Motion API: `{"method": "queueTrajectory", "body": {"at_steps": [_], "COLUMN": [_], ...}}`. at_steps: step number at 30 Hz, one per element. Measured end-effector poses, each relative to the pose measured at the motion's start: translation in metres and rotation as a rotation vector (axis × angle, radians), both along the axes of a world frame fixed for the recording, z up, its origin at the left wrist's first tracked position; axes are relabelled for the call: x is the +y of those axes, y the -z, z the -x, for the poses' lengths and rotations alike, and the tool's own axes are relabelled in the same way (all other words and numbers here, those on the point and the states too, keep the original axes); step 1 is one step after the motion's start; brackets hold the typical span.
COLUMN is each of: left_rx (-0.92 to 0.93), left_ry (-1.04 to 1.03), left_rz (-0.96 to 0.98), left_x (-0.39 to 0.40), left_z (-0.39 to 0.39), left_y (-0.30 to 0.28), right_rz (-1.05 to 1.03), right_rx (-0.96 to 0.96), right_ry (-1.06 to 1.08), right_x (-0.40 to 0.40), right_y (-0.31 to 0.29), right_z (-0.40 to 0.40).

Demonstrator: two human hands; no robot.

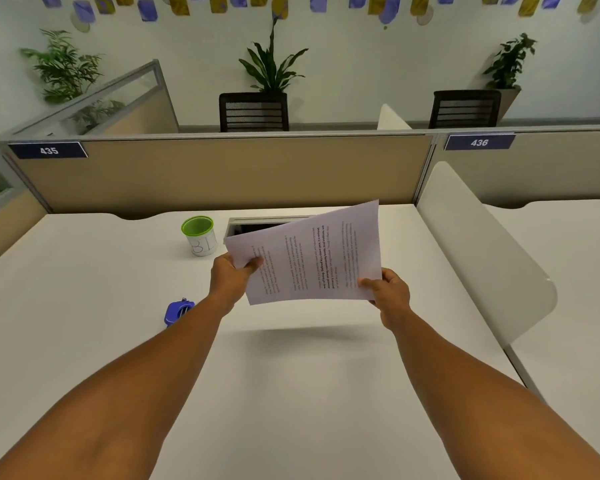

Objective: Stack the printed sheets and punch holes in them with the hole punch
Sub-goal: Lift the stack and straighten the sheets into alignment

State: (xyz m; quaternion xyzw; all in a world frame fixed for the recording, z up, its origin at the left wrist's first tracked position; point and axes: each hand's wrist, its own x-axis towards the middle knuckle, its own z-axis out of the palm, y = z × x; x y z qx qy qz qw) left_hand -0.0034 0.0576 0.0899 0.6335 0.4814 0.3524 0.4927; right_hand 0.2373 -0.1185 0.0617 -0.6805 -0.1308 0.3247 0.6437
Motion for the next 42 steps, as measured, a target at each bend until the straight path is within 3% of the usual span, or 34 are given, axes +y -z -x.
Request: {"method": "queueTrajectory", "body": {"at_steps": [12,20,31,42], "left_rx": [0.037,0.286,0.221,0.372], "left_ry": [0.01,0.191,0.092,0.095], "left_rz": [0.051,0.201,0.088,0.108], "left_x": [-0.007,-0.018,-0.018,-0.022], "left_z": [0.003,0.011,0.008,0.011], "left_y": [0.01,0.037,0.027,0.032], "right_rz": [0.138,0.392,0.328,0.364], "right_rx": [-0.189,-0.243,-0.347,-0.375], "right_ry": [-0.007,-0.129,-0.059,-0.096], "right_x": [0.003,-0.011,-0.006,-0.013], "right_y": [0.008,0.029,0.02,0.026], "right_z": [0.004,0.002,-0.001,0.0]}}
